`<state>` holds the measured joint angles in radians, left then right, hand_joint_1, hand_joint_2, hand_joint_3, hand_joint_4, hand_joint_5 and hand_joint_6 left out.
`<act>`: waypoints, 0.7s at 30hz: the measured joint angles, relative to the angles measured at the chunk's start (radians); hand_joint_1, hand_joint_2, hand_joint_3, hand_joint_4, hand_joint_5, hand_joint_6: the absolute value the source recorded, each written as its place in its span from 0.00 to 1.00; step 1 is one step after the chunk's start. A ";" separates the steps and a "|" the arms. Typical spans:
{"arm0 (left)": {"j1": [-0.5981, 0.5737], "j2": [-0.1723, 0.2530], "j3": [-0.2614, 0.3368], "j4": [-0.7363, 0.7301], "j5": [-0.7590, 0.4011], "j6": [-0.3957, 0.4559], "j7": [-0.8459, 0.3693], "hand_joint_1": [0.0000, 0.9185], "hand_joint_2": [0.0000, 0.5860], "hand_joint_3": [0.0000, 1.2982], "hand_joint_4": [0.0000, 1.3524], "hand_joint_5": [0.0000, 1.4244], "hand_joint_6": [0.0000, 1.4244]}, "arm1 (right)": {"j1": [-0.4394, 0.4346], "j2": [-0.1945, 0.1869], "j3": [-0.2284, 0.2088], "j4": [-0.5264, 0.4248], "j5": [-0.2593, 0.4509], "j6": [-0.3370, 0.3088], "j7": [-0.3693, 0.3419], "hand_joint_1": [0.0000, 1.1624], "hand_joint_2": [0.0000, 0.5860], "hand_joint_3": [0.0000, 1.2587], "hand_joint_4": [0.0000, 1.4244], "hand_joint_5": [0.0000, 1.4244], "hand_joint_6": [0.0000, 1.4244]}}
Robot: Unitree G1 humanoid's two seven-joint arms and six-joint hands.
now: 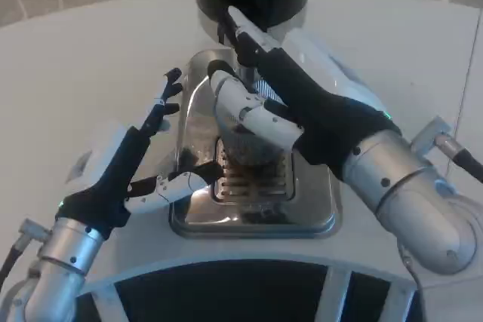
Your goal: Grasp the cup under the faucet to collect the drink, then remove the cup.
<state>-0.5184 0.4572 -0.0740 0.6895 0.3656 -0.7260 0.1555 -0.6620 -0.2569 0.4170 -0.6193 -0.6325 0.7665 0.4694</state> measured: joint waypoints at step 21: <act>-0.084 -0.038 -0.032 0.111 0.040 -0.001 0.032 0.23 0.08 0.00 0.00 0.14 0.21 | 0.011 -0.013 -0.008 -0.022 -0.009 0.005 0.016 0.00 0.95 0.00 0.00 0.00 0.00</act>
<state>-0.6022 0.4194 -0.1062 0.8003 0.4052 -0.7273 0.1874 -0.6513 -0.2703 0.4092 -0.6417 -0.6412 0.7715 0.4858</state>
